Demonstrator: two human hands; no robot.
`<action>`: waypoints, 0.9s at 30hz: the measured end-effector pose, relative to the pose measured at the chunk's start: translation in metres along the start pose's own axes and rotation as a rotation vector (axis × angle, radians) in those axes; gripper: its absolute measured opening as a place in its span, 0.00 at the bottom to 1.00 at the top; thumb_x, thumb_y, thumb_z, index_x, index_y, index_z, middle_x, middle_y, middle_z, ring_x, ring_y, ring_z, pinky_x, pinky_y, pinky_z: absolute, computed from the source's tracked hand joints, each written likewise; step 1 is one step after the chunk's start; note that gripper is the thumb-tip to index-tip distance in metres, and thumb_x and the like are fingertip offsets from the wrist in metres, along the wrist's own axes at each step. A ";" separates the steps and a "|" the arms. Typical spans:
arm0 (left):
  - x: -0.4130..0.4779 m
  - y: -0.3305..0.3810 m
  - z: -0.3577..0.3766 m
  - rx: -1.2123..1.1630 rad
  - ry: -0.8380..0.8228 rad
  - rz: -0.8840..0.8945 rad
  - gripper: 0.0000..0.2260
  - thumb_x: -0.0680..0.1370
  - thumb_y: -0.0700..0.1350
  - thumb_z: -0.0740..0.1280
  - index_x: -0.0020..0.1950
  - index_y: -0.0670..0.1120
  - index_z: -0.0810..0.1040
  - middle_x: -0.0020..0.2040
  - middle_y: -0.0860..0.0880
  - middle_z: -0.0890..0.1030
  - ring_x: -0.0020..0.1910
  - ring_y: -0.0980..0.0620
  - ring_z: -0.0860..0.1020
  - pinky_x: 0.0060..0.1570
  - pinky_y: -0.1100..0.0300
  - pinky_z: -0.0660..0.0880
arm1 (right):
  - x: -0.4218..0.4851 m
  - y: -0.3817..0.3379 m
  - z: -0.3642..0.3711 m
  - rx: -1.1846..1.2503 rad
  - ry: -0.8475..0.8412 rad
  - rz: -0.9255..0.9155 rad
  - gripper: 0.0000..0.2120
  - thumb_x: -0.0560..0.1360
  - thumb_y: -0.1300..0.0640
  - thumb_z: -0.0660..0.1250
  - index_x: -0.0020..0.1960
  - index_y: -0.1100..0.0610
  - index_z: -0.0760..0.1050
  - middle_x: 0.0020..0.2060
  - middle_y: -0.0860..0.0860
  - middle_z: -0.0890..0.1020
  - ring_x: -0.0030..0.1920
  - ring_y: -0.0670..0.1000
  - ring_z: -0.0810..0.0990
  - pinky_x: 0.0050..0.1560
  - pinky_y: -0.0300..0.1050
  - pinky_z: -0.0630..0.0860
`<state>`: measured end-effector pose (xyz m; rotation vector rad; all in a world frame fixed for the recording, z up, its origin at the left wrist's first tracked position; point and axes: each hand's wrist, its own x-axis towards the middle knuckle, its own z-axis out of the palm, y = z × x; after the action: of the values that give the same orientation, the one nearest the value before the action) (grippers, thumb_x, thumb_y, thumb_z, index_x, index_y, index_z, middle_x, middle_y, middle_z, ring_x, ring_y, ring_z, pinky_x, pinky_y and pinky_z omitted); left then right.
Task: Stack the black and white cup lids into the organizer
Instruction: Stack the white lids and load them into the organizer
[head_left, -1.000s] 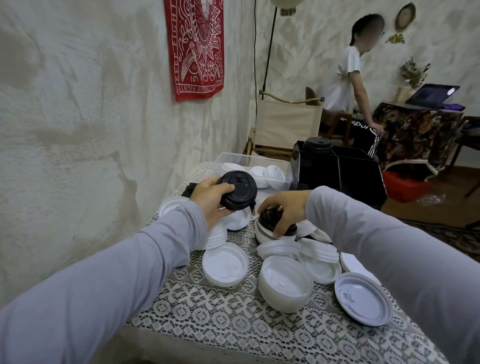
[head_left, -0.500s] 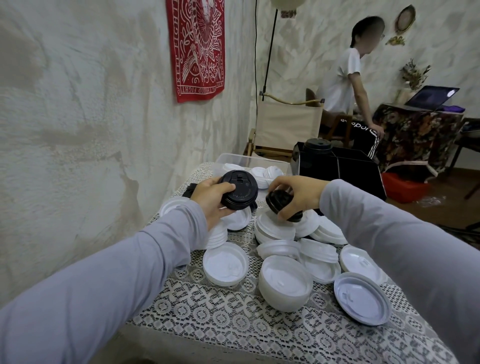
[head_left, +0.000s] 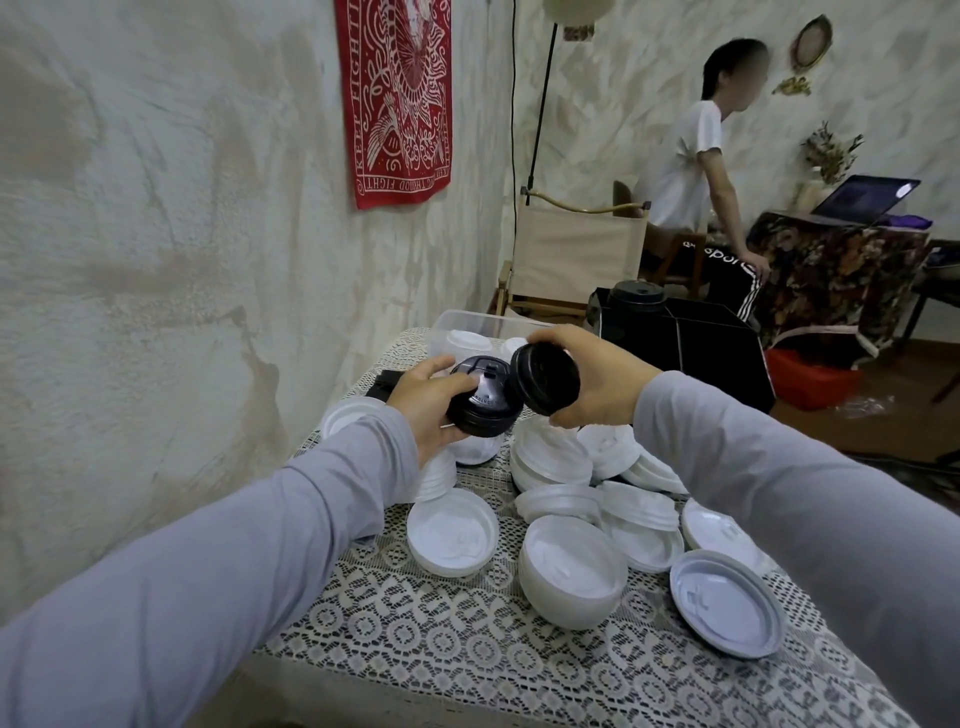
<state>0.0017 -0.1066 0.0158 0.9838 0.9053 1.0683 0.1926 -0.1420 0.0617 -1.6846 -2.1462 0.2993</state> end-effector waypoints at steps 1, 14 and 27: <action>0.000 0.000 0.000 -0.004 -0.004 0.003 0.14 0.76 0.37 0.66 0.60 0.50 0.73 0.49 0.45 0.79 0.46 0.48 0.78 0.38 0.55 0.77 | 0.001 -0.003 0.000 -0.027 -0.013 -0.044 0.42 0.62 0.63 0.77 0.71 0.53 0.62 0.64 0.48 0.70 0.64 0.48 0.69 0.62 0.39 0.68; -0.005 -0.002 0.004 0.036 -0.174 -0.008 0.12 0.82 0.44 0.57 0.62 0.49 0.77 0.48 0.48 0.79 0.44 0.48 0.77 0.42 0.55 0.75 | 0.002 -0.020 0.011 -0.203 -0.130 -0.148 0.34 0.70 0.65 0.70 0.70 0.51 0.58 0.57 0.54 0.74 0.55 0.54 0.75 0.57 0.48 0.74; -0.003 -0.001 0.003 -0.005 -0.190 -0.063 0.06 0.78 0.47 0.64 0.50 0.47 0.79 0.45 0.48 0.80 0.46 0.47 0.79 0.46 0.52 0.76 | 0.007 -0.020 0.013 -0.229 -0.135 -0.226 0.37 0.69 0.73 0.65 0.72 0.47 0.64 0.68 0.49 0.66 0.66 0.53 0.68 0.64 0.51 0.69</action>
<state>0.0045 -0.1100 0.0158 1.0272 0.7726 0.9074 0.1685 -0.1391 0.0592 -1.5541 -2.5277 0.1083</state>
